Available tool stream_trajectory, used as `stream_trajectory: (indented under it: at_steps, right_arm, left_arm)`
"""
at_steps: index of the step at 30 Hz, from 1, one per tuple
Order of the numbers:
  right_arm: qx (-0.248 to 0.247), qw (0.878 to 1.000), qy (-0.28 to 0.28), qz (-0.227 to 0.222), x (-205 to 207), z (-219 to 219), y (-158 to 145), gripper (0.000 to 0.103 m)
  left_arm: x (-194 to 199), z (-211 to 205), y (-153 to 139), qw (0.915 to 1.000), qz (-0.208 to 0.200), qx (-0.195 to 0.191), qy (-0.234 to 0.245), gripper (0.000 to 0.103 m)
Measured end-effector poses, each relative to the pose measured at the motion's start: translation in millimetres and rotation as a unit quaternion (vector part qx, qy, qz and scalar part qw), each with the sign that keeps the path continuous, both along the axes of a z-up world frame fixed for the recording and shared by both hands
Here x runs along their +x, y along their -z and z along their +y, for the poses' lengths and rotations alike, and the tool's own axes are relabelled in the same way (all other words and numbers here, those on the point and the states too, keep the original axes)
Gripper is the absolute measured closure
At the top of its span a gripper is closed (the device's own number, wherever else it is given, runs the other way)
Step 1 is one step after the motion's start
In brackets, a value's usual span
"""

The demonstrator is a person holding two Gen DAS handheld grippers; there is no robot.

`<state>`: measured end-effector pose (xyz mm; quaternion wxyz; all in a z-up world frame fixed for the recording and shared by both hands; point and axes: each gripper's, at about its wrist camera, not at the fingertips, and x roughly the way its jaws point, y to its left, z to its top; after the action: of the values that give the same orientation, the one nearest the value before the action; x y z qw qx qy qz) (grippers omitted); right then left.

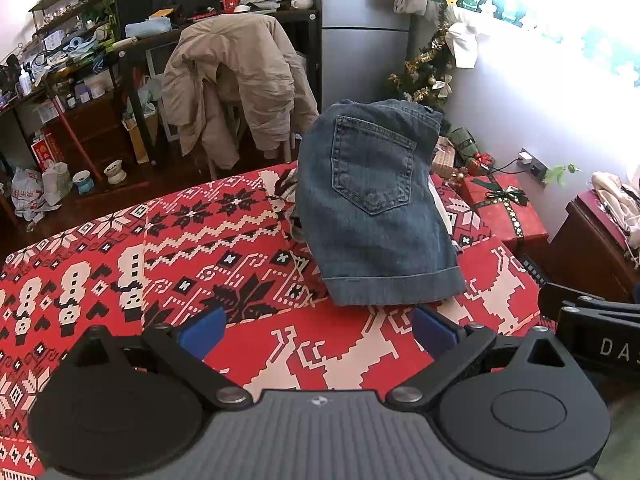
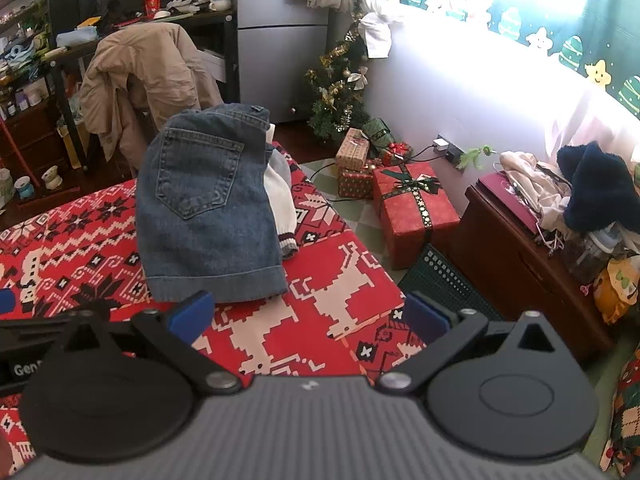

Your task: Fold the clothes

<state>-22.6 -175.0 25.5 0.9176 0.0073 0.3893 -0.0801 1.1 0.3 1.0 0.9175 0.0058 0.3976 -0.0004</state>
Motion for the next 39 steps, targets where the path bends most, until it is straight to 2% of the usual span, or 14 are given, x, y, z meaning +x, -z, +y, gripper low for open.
stream_trajectory:
  at_steps: [39]
  right_arm:
    - [-0.008,1.0,-0.001,-0.001,-6.2,1.1,-0.4,0.001]
  left_arm:
    - [-10.6,-2.5,0.4,1.0,-0.002,0.009,-0.003,0.002]
